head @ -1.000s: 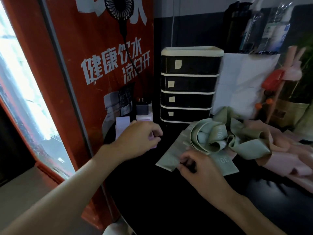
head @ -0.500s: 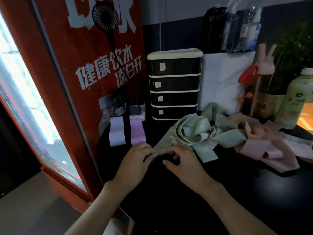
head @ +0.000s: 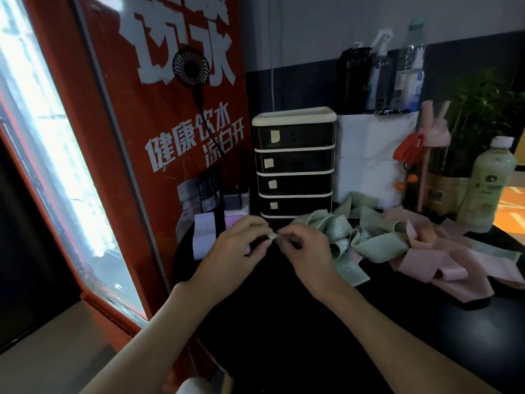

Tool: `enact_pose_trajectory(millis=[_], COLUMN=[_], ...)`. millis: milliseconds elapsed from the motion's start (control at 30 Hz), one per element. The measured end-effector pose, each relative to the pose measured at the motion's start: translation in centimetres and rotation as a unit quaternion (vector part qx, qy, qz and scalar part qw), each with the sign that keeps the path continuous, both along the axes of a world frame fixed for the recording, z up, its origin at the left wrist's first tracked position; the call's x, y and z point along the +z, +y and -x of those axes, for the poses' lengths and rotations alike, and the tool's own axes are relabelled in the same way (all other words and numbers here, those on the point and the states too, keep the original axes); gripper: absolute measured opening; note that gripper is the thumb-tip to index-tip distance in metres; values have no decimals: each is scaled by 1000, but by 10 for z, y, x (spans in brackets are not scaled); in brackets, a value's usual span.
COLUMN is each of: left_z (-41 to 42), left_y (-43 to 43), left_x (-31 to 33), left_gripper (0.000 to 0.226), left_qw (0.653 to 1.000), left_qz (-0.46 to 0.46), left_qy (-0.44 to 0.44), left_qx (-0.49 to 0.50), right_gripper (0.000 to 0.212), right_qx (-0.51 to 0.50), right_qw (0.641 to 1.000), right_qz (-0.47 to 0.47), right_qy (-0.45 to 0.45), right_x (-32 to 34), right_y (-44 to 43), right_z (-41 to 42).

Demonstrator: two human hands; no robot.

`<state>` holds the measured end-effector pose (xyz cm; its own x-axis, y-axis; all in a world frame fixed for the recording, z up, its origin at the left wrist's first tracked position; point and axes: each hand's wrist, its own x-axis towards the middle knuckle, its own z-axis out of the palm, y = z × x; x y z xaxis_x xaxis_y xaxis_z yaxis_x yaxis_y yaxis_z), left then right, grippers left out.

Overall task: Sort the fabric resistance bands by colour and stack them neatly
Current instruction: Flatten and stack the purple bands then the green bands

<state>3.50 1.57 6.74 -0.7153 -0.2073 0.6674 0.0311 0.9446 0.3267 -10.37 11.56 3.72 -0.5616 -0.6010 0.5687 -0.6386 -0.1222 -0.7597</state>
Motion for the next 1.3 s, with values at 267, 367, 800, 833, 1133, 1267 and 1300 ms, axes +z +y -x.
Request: enact_pose_trajectory(millis=[267,367,800,833,1133,1267,1300], left_z=[-1,7,17,15,10,8,8], left_y=[16,24,14,15,21,17,17], left_x=[32,46,99,108,137,134,133], left_gripper=[8,27,22,23,13,11,12], left_qw=[988,963,937,934,937,931,930], left_qz=[-146,-270,-299,-306,-300,-310,-312], left_qy=[38,12,179,184,167,183,191], left_qx=[40,-22,-5,-12,-70,-52,-48], right_gripper=[13,17,37,45,24,25,21], right_qx=[-63,-28,51,78,125,129,146], right_qw=[995,997,990,985,973,972,966], right_qz=[79,73,21,7,34,13,11], right_qy=[14,17,-126,-153,-190,-198,-214], right_x=[40,49,77,81,102,100,98], right_y=[4,6,19,19,25,38,42], right_z=[5,-2,-3,-1,-26,-32,-33])
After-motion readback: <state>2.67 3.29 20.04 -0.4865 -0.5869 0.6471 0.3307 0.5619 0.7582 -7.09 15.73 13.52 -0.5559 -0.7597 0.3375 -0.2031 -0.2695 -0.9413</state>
